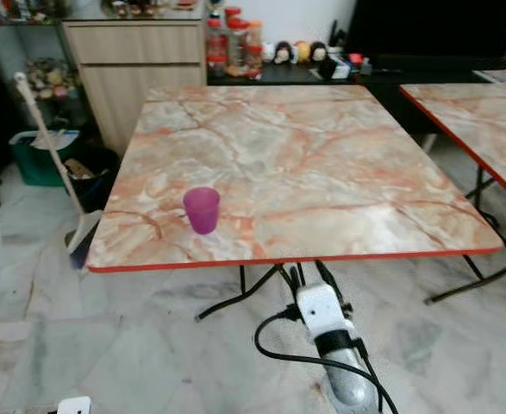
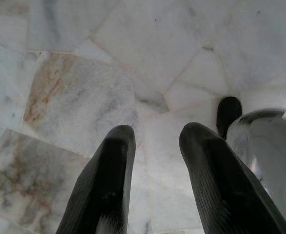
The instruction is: Setting the table
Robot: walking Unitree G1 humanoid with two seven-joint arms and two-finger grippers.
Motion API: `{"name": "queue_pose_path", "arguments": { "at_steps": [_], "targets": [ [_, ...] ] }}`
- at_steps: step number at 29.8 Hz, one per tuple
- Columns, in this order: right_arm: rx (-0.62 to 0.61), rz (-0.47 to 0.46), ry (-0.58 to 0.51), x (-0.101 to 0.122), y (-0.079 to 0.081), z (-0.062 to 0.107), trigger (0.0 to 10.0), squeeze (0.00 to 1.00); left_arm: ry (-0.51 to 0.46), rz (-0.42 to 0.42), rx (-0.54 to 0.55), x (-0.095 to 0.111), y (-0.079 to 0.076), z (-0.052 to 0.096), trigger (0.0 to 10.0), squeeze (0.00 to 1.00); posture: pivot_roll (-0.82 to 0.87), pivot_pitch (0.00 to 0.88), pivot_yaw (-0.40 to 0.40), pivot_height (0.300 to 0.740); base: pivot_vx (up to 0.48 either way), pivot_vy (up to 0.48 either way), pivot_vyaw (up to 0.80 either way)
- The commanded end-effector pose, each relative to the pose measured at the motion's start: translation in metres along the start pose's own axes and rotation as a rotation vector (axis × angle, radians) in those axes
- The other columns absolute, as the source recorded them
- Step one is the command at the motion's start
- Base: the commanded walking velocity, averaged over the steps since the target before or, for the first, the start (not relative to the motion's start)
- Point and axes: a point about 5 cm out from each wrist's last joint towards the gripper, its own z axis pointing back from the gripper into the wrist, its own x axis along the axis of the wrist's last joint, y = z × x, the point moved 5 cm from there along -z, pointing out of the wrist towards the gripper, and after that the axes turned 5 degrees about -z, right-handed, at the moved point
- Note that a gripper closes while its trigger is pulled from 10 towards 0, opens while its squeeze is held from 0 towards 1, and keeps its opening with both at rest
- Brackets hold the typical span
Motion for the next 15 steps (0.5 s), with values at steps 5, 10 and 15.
{"name": "queue_pose_path", "arguments": {
  "at_steps": [5, 10, 15],
  "targets": [
    [-0.076, -0.098, 0.235, -0.052, -0.012, -0.001, 10.0, 0.00, 0.017, -0.019, -0.009, -0.009, 0.000, 0.003, 10.0, 0.00, 0.03, 0.045, 0.027, 0.740, 0.000, 0.000, 0.00],
    [-0.141, -0.203, 0.488, -0.099, -0.013, 0.006, 10.0, 0.00, -0.029, -0.009, -0.011, 0.000, 0.001, 0.001, 10.0, 0.00, 0.03, 0.034, 0.038, 0.740, 0.000, 0.000, 0.00],
    [-0.107, -0.253, 0.654, -0.127, 0.007, 0.027, 10.0, 0.00, -0.079, -0.025, -0.005, 0.015, 0.003, -0.001, 10.0, 0.00, 0.05, 0.000, 0.041, 0.740, 0.000, 0.000, 0.00]
  ]
}}
